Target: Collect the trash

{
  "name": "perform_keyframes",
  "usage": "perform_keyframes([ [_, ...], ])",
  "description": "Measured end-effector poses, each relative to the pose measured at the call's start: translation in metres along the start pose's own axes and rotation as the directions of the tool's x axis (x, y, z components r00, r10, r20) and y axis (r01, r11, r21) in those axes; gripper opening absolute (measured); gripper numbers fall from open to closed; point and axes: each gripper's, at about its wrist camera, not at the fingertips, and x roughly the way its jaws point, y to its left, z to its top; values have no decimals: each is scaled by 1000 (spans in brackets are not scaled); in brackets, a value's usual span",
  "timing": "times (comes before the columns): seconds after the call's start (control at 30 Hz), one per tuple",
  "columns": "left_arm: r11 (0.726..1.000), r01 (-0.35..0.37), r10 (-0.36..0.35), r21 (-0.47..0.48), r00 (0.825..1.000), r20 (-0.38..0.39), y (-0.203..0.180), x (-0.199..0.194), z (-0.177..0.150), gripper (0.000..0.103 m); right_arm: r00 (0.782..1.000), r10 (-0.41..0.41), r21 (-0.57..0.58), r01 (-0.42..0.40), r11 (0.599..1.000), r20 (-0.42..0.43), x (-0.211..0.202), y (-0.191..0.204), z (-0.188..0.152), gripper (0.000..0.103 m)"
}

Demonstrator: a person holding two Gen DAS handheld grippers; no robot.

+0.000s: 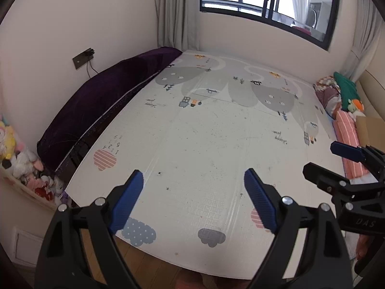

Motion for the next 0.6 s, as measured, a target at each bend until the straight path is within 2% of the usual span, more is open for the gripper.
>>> perform_keyframes([
  [0.17,998,-52,54,-48,998,37,-8,-23,2,87,999,46,-65,-44,997,25,-16,1,14,84],
  [0.37,988,-107,113,-113,993,47,-12,-42,1,88,997,81,-101,-80,992,8,-21,0,18,85],
  [0.5,983,-143,152,-118,986,70,-14,-52,3,88,995,94,-106,-92,990,14,-26,-3,18,87],
  [0.6,982,-144,154,-126,985,76,-15,-56,2,88,995,94,-113,-90,989,29,-32,-5,19,87],
])
